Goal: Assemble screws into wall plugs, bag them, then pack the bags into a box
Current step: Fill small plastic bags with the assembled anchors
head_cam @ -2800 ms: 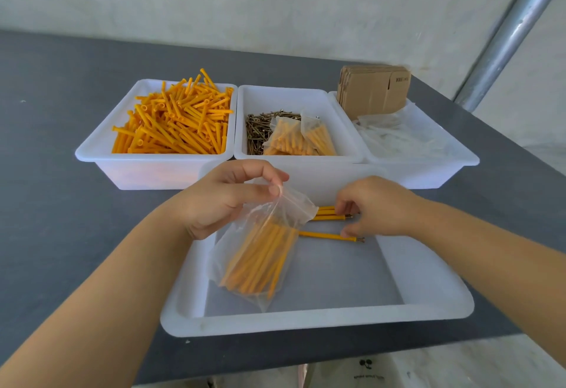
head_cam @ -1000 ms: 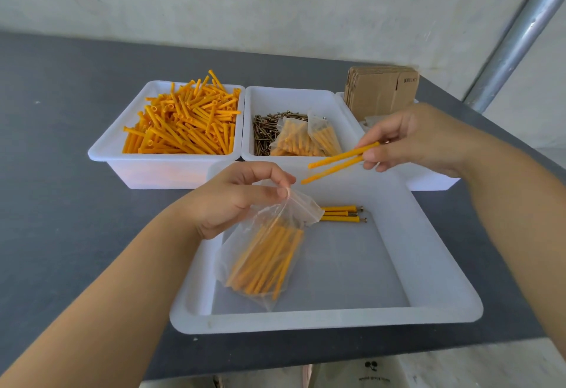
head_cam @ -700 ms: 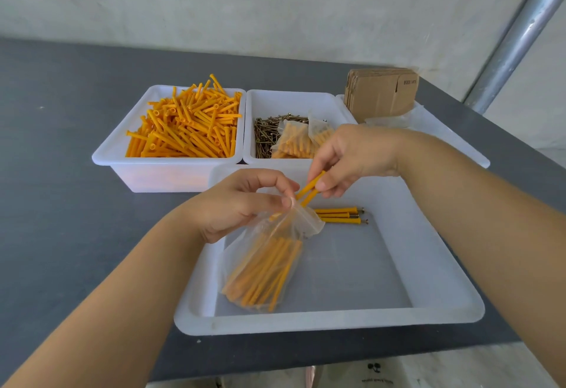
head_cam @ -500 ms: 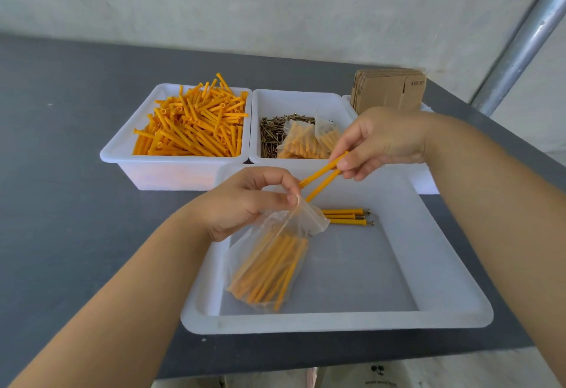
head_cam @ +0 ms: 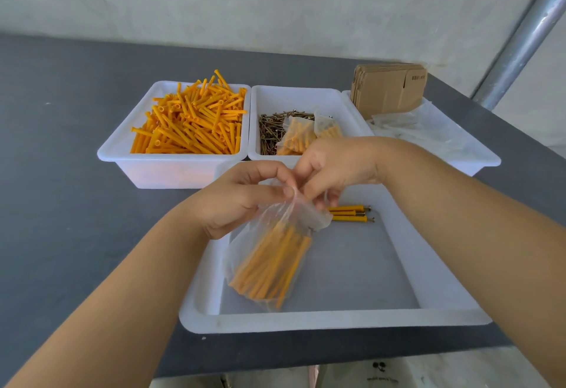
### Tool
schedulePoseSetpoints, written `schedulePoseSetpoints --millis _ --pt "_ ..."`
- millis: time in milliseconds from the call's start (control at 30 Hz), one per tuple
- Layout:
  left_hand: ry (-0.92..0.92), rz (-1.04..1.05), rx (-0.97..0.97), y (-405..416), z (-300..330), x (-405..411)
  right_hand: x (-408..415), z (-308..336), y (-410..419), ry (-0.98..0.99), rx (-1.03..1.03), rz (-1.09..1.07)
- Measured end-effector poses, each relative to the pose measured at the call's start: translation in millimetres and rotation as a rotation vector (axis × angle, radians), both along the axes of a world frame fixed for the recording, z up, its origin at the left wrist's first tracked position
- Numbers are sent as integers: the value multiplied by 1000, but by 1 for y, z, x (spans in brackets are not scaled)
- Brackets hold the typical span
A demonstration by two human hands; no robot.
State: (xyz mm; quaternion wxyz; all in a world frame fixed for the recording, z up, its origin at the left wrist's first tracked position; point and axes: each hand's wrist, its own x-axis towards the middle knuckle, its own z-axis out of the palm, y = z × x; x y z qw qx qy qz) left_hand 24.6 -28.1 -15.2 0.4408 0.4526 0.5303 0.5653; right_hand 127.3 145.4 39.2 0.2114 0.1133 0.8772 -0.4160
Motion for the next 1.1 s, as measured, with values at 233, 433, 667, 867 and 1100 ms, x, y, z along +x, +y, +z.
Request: schedulePoseSetpoints --millis 233,433,667,867,1100 --pt "34 112 -54 2 -1 -2 48 -14 39 150 431 -209" --pt "43 134 -70 2 -2 -1 70 -62 37 -3 912 -23" --pt "45 158 -65 1 -2 1 65 -72 35 42 928 -12" --pt "63 149 -73 2 -3 -1 65 -70 32 10 973 -1" --pt "70 148 -74 1 -2 -1 70 -67 25 -62 957 20"
